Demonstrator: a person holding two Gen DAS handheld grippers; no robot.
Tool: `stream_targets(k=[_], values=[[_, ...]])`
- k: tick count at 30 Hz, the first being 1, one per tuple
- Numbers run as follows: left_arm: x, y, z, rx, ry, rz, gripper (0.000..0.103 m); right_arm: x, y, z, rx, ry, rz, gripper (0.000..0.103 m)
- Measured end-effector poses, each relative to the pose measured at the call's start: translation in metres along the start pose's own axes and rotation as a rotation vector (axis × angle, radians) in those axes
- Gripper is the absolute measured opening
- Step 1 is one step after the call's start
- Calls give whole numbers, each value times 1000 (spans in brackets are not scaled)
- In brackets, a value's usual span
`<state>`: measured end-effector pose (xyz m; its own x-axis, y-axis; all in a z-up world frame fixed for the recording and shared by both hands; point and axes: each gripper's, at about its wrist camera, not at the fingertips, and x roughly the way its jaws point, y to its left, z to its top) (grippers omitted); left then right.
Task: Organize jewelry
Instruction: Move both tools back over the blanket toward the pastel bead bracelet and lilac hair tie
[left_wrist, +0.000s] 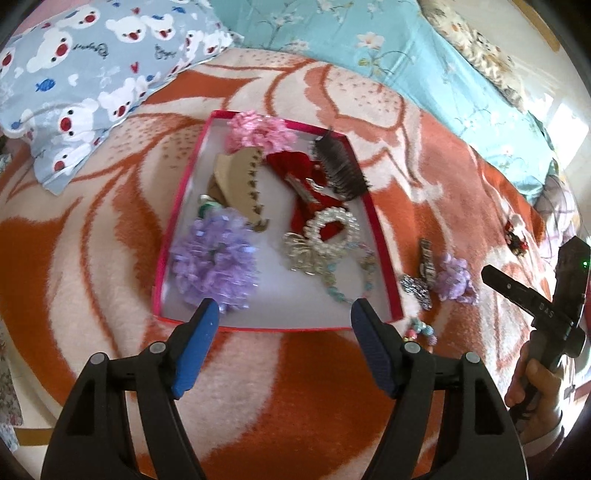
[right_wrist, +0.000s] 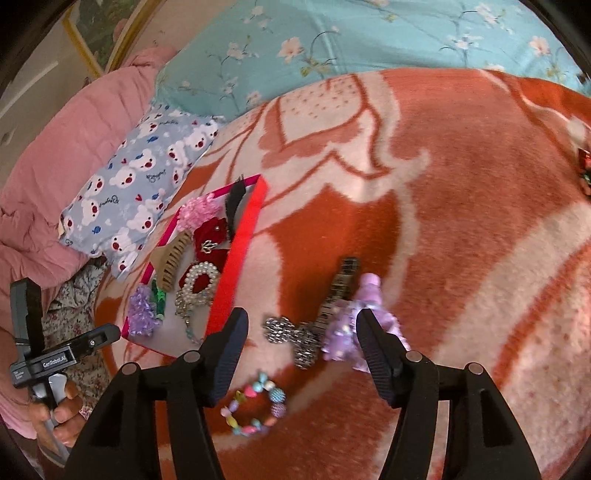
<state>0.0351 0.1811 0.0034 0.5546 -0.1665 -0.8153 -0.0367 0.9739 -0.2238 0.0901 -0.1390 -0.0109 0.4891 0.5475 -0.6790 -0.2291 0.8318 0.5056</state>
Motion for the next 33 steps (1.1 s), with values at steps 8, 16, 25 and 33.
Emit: stream_targets(k=[8, 16, 25, 33], values=[[-4, -28, -8, 51, 12, -33, 74, -19, -16, -12, 13, -10, -24, 62], [-1, -51, -19, 99, 38, -62, 74, -24, -25, -21, 22, -11, -39, 62], [18, -82, -39, 156, 104, -101, 74, -9, -29, -21, 2, 11, -70, 62], [43, -107, -51, 209, 163, -128, 74, 14, -35, -12, -24, 46, -110, 62]])
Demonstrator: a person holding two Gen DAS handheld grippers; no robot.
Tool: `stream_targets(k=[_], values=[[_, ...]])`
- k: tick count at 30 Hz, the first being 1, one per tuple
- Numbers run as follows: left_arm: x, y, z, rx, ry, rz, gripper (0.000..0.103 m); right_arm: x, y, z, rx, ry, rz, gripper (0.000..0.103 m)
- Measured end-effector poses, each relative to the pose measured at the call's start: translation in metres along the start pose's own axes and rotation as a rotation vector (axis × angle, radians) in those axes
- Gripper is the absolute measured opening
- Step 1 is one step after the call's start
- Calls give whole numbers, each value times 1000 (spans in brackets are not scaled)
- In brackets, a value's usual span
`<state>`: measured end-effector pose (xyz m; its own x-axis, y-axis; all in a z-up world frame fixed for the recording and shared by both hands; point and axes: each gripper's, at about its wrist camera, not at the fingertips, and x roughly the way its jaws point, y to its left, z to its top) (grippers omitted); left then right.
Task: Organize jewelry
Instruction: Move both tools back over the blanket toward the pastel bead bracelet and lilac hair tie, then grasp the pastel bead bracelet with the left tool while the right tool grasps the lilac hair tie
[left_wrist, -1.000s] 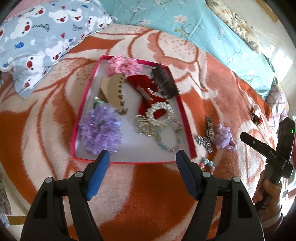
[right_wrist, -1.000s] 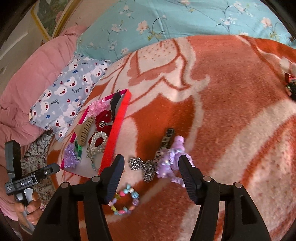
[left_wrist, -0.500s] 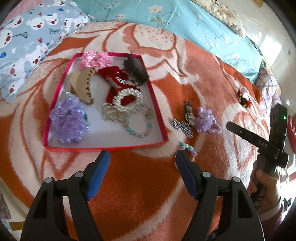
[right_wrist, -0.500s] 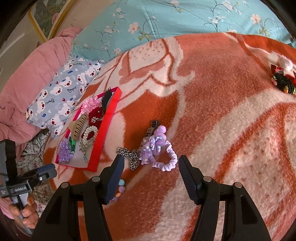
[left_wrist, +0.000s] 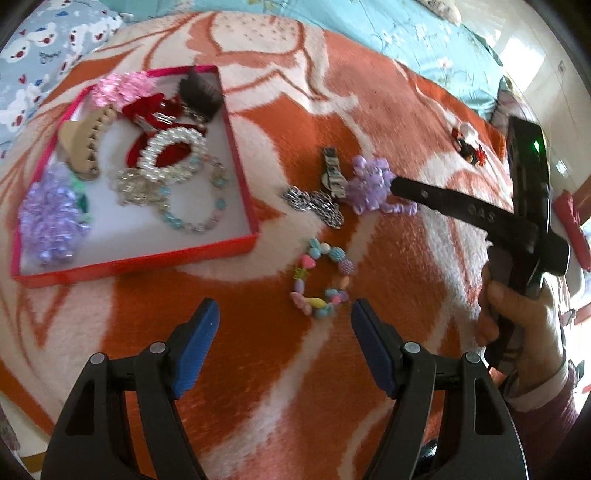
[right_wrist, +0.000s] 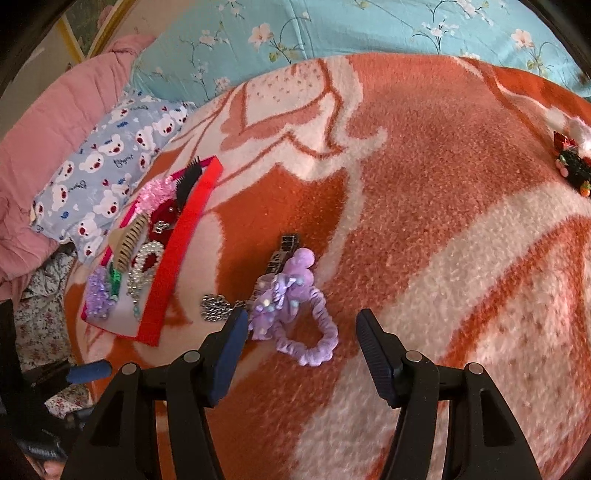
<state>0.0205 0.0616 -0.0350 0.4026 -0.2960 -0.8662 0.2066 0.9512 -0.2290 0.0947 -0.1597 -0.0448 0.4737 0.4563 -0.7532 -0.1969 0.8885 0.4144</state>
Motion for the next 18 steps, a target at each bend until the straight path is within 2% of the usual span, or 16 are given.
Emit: stream_targets(k=[5, 7, 11, 12, 13, 14, 16, 18], values=[[24, -8, 1, 7, 44, 0, 74, 13, 3, 4, -37, 27, -7, 62], [32, -11, 0, 8, 57, -3, 74, 19, 3, 3, -46, 37, -11, 57], [39, -21, 1, 38, 44, 30, 73, 19, 2, 2, -52, 36, -3, 27], [40, -23, 2, 45, 39, 36, 67, 19, 3, 2, -54, 39, 6, 22], [41, -26, 2, 57, 40, 38, 55, 19, 4, 1, -57, 40, 8, 18], [44, -28, 2, 71, 46, 33, 49, 18, 4, 1, -58, 39, 9, 5], [48, -32, 2, 90, 58, 22, 30, 17, 2, 0, -47, 39, 6, 6], [51, -34, 2, 104, 67, 16, 20, 15, -1, -1, -30, 37, 20, 6]])
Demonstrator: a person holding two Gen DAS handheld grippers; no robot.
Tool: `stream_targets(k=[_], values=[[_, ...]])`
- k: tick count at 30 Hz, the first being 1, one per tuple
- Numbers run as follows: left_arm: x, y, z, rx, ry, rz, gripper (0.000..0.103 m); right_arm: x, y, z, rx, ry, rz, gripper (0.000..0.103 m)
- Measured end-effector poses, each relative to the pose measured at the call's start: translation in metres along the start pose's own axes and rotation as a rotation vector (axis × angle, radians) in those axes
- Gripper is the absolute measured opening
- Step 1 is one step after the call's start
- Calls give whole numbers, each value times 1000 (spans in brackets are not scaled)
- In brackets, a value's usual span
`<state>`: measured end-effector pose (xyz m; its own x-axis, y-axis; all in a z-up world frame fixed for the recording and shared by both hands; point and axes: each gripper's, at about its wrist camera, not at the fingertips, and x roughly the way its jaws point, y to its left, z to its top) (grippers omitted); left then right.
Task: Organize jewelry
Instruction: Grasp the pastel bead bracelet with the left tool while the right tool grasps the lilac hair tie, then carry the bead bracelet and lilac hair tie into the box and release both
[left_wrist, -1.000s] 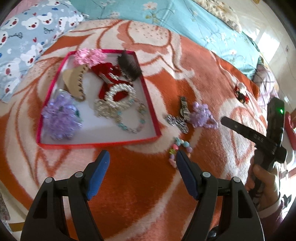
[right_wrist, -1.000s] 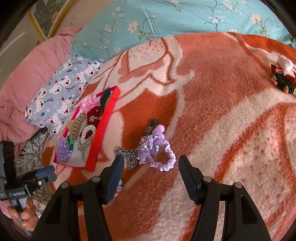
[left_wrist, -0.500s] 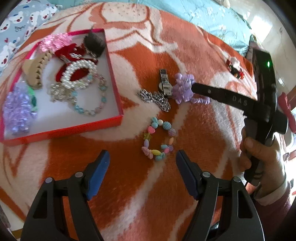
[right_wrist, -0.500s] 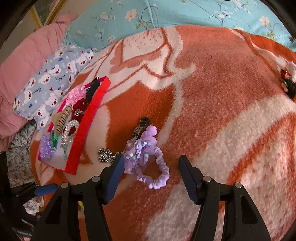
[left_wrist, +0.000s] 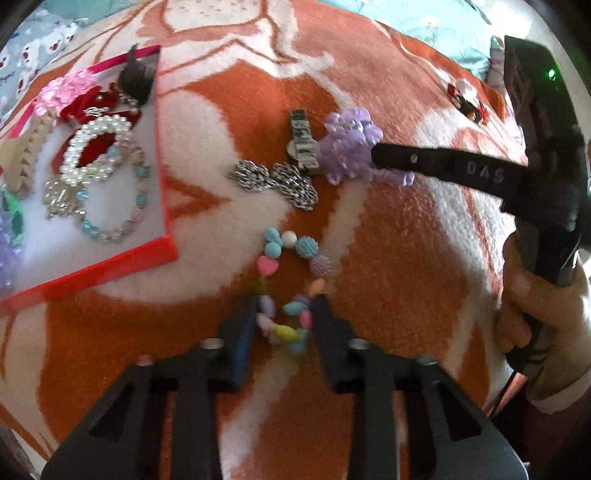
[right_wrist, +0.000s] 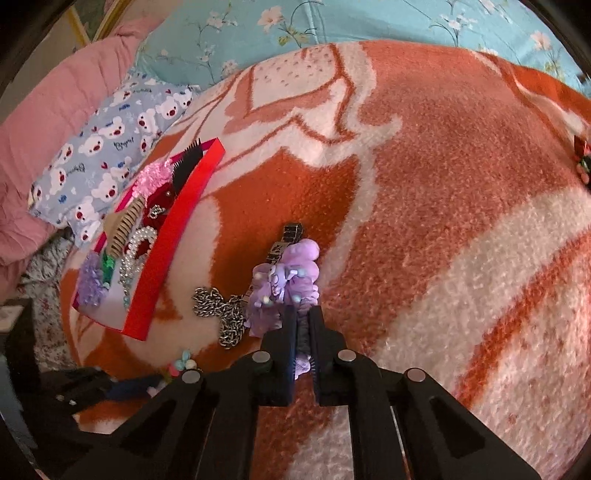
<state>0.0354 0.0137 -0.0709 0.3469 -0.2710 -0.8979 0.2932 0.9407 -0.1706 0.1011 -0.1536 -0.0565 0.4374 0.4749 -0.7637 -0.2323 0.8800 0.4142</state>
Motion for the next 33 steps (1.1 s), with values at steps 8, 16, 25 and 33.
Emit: stream_targets(k=[8, 16, 25, 33], values=[[-17, 0, -5, 17, -36, -27, 15, -31, -8, -6, 41, -56, 40, 6], [-50, 4, -4, -2, -105, -27, 15, -67, -5, -2, 49, -127, 65, 6], [-94, 22, -2, -51, -200, -19, 15, -82, 11, -2, 27, -150, 99, 6], [-116, 44, -6, -103, -255, -3, 15, -84, 33, 0, -8, -149, 129, 6]])
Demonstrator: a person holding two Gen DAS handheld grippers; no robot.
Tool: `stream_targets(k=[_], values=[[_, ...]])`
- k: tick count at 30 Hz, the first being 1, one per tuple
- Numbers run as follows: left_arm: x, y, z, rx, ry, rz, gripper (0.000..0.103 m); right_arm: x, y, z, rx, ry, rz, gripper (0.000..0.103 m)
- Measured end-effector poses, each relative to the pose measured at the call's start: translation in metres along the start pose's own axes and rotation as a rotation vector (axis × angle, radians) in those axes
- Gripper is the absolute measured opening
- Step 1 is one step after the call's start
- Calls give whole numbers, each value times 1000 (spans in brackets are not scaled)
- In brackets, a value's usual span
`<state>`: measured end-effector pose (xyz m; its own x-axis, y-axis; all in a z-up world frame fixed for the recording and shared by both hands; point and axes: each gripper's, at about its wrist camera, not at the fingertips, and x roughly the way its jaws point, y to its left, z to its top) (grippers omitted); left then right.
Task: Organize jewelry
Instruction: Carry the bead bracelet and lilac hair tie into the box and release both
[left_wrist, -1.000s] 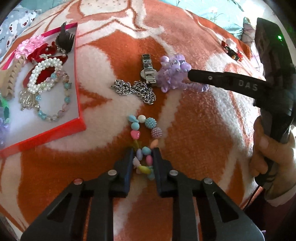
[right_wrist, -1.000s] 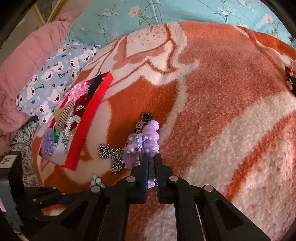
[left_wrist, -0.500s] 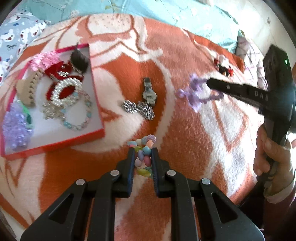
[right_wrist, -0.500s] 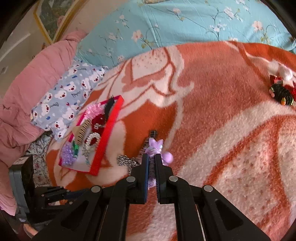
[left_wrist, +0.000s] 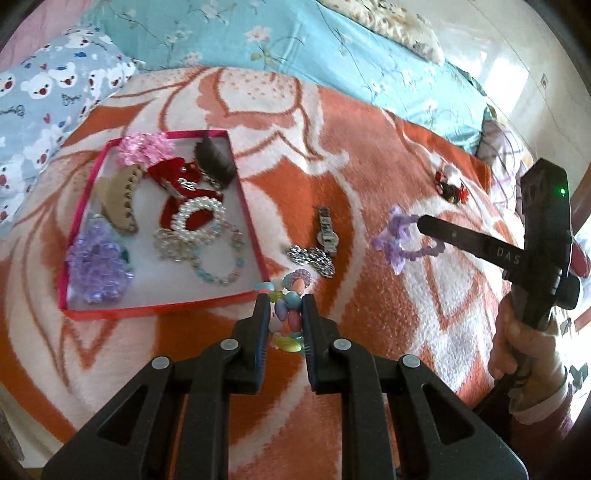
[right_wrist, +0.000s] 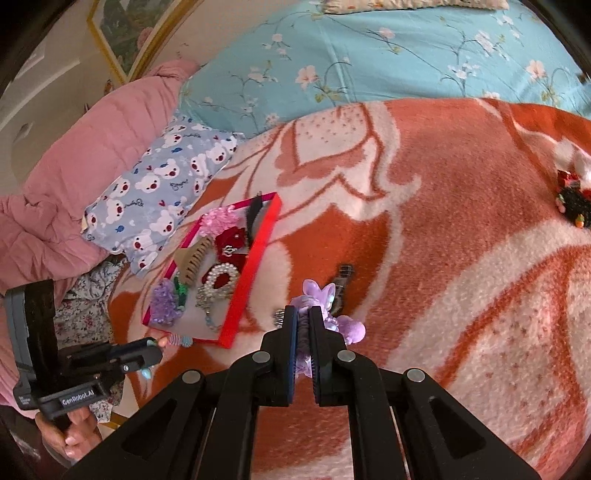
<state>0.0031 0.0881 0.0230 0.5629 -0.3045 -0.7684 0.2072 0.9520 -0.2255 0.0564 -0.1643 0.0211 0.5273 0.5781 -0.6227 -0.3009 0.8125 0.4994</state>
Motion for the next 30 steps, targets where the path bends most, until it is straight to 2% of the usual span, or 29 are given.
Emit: stream_targets(k=[17, 30], values=[[-34, 69, -1, -131, -78, 87, 15, 24, 53, 8, -78, 29, 78, 6], [-41, 101, -1, -186, -99, 122, 15, 49, 87, 16, -127, 56, 133, 6]])
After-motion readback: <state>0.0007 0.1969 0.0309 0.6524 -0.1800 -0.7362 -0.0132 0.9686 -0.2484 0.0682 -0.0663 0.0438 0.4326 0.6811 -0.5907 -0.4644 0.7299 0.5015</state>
